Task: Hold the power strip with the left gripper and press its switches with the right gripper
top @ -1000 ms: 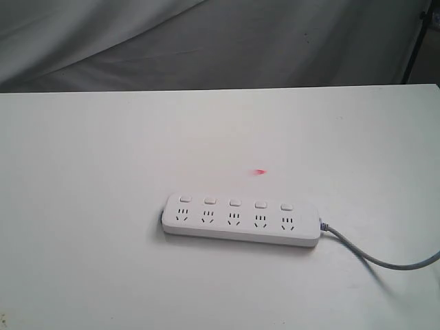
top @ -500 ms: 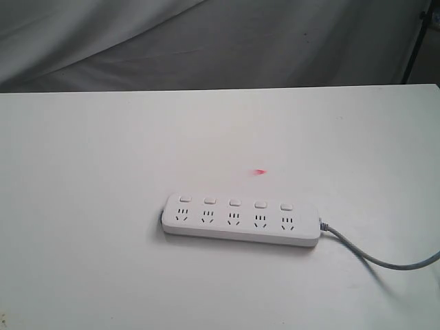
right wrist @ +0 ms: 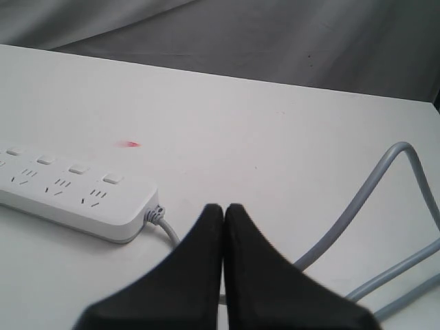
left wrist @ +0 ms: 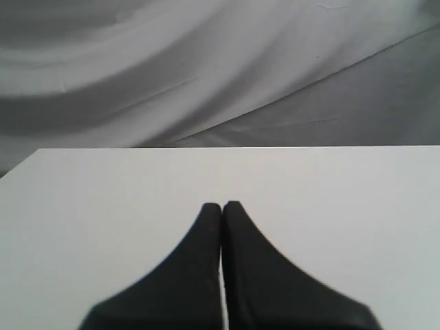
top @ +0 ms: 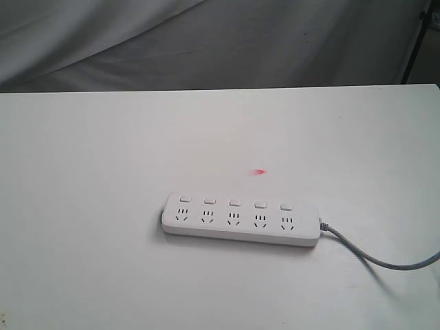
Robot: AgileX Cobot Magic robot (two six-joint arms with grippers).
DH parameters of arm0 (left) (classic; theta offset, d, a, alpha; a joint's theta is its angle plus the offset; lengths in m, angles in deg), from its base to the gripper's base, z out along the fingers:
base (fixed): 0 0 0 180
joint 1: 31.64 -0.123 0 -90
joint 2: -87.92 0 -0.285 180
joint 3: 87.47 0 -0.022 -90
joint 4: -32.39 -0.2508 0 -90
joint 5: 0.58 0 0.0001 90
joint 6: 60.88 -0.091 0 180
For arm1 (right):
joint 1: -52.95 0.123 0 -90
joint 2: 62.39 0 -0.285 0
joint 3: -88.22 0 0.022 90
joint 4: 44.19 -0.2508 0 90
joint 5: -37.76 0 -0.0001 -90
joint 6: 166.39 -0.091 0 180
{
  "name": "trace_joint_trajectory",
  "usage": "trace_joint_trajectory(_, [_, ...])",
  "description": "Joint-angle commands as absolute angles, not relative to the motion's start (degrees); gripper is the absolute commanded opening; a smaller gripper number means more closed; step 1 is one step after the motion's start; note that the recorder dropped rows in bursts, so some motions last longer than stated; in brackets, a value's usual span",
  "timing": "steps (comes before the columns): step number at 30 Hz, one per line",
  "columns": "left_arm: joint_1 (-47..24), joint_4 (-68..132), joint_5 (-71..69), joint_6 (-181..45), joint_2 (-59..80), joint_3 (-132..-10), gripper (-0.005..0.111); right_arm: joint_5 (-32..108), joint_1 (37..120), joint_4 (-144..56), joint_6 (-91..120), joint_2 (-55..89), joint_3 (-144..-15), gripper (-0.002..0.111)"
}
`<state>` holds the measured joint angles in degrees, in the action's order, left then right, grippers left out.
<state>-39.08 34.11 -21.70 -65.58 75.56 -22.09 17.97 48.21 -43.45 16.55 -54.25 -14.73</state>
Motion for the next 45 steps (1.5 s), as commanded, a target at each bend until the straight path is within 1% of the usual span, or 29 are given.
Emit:
trace_joint_trajectory(1, [-38.77, 41.55, -21.34, -76.86, 64.25, -29.41, 0.000, 18.00, 47.82, -43.71, 16.41, -54.61, -14.56, 0.000])
trace_joint_trajectory(4, [-38.77, 45.90, -20.45, -85.92, 54.95, -34.92, 0.000, 18.00, 47.82, -43.71, 16.41, -54.61, -14.56, 0.000])
trace_joint_trajectory(6, [-38.77, 46.09, -19.21, -87.20, 49.59, -37.13, 0.000, 18.00, 47.82, -43.71, 16.41, -54.61, -14.56, 0.000])
trace_joint_trajectory(8, [-38.77, 51.25, -18.37, -93.82, 45.04, -38.82, 0.000, 18.00, 47.82, -43.71, 16.41, -54.61, -14.56, 0.000])
trace_joint_trajectory(11, [-38.77, 73.32, -17.73, -118.20, 37.97, -40.56, 0.000, 18.00, 47.82, -43.71, 16.41, -54.61, -14.56, 0.000])
trace_joint_trajectory(13, [-39.46, 85.36, -16.70, -128.97, 34.03, -40.56, 0.000, 18.00, 47.82, -43.71, 16.41, -54.61, -14.56, 0.000])
trace_joint_trajectory(15, [-40.45, 88.77, -16.69, -131.76, 31.56, -40.56, 0.000, 18.00, 47.82, -43.71, 16.41, -54.61, -14.56, 0.000])
trace_joint_trajectory(20, [-43.88, 89.97, -16.69, -132.66, 27.86, -40.56, 0.000, 18.00, 47.82, -43.71, 16.41, -54.61, -14.56, 0.000])
trace_joint_trajectory(23, [-45.83, 98.09, -17.89, -143.02, 26.07, -40.56, 0.000, 18.00, 47.82, -43.71, 16.41, -54.61, -14.56, 0.000])
trace_joint_trajectory(28, [-49.41, 116.66, -25.52, -166.83, 22.44, -40.56, 0.000, 18.00, 47.82, -43.71, 16.41, -54.61, -14.56, 0.000])
trace_joint_trajectory(32, [-53.31, 126.04, -36.44, -180.99, 18.80, -40.56, 0.000, 18.00, 47.82, -43.71, 16.41, -54.61, -14.56, 0.000])
trace_joint_trajectory(38, [-61.17, 126.15, -45.98, -180.88, 12.74, -40.56, 0.000, 18.00, 47.82, -43.71, 16.41, -54.61, -14.56, 0.000])
trace_joint_trajectory(45, [-68.31, 119.18, -55.41, -180.88, 6.46, -40.56, 0.000, 18.00, 47.82, -43.71, 16.41, -54.61, -14.56, 0.000])
